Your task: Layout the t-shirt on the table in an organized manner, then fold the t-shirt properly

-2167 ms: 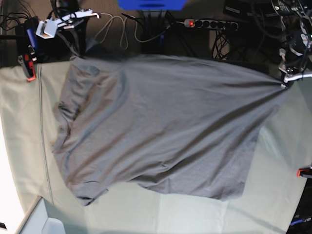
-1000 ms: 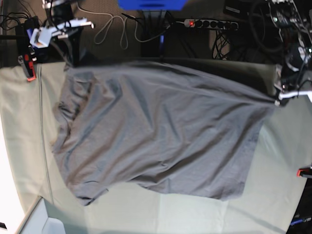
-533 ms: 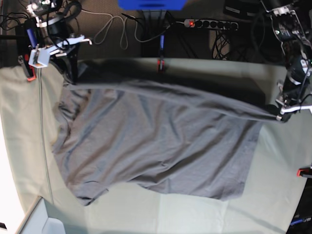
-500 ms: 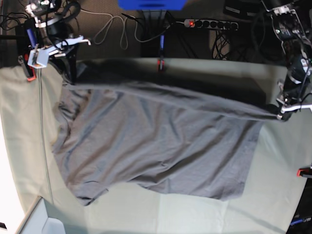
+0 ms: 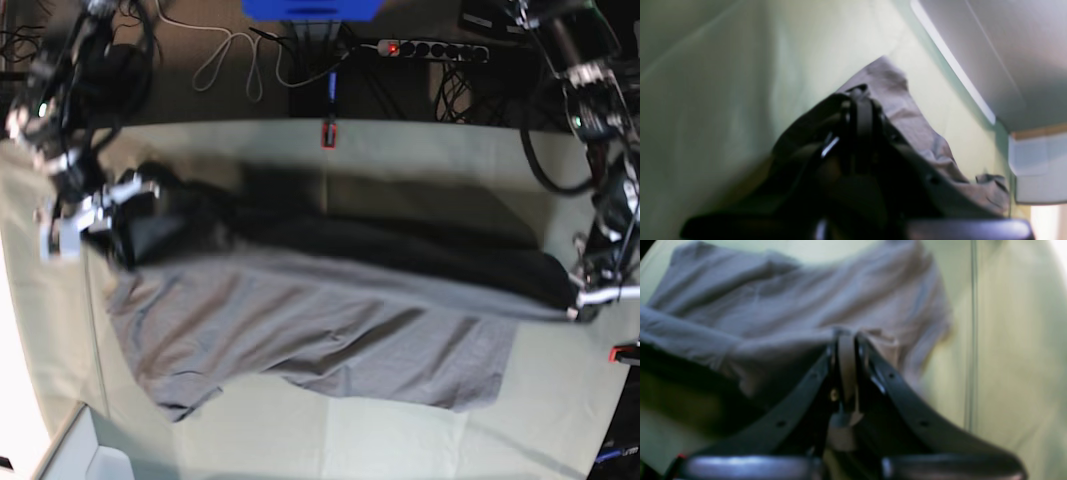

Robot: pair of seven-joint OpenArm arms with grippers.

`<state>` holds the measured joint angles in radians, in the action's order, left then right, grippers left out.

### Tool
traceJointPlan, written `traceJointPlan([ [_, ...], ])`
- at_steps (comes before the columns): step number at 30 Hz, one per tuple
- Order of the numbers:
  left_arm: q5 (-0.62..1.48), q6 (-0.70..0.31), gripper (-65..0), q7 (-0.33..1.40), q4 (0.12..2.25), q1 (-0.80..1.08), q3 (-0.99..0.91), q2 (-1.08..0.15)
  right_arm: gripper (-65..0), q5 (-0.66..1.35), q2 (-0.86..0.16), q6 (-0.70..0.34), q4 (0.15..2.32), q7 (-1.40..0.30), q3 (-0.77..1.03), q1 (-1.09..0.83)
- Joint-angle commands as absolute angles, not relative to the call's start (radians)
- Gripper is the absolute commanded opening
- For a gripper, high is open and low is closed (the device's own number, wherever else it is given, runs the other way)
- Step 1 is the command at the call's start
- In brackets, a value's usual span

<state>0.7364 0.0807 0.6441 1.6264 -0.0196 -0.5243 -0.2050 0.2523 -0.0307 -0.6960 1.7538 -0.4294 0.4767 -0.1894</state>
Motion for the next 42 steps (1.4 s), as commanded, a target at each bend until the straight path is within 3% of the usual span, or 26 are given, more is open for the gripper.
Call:
traceJointPlan([
  [1, 0.730, 0.071, -65.0, 0.608, 1.646, -0.091, -0.496, -0.229, -65.0, 0.269, -0.059, -0.698, 1.770, -0.443, 0.476, -0.119],
  [5, 0.653, 0.071, -65.0, 0.613, 1.581, -0.292, -0.400, -0.231, -65.0, 0.257, -0.104, -0.698, 1.765, -0.627, 0.443, 0.156],
  [9, 0.605, 0.073, -65.0, 0.613, 1.497, -0.504, -0.323, -0.231, -65.0, 0.163, -0.125, -0.698, 1.730, -0.705, 0.400, 0.418],
  [16, 0.545, 0.073, -65.0, 0.613, 1.363, -0.854, -0.220, -0.231, -65.0, 0.019, -0.128, -0.698, 1.546, -0.697, 0.351, 0.814],
  [23, 0.516, 0.073, -65.0, 0.605, 1.279, -1.043, -0.147, -0.231, -65.0, 0.001, -0.130, -0.698, 1.415, -0.562, 0.348, 1.021],
  [28, 0.518, 0.073, -65.0, 0.604, 1.311, -0.954, -0.147, -0.231, -65.0, 0.005, -0.165, -0.698, 1.475, -0.564, 0.357, 0.932],
  [35, 0.519, 0.073, -65.0, 0.601, 1.434, -0.636, -0.242, -0.266, -65.0, 0.035, -0.143, -0.698, 1.702, -0.552, 0.358, 0.512],
  [42, 0.521, 0.071, -65.0, 0.601, 1.451, -0.344, -0.341, -0.262, -65.0, 0.157, -0.097, -0.698, 1.784, -0.484, 0.360, 0.111],
])
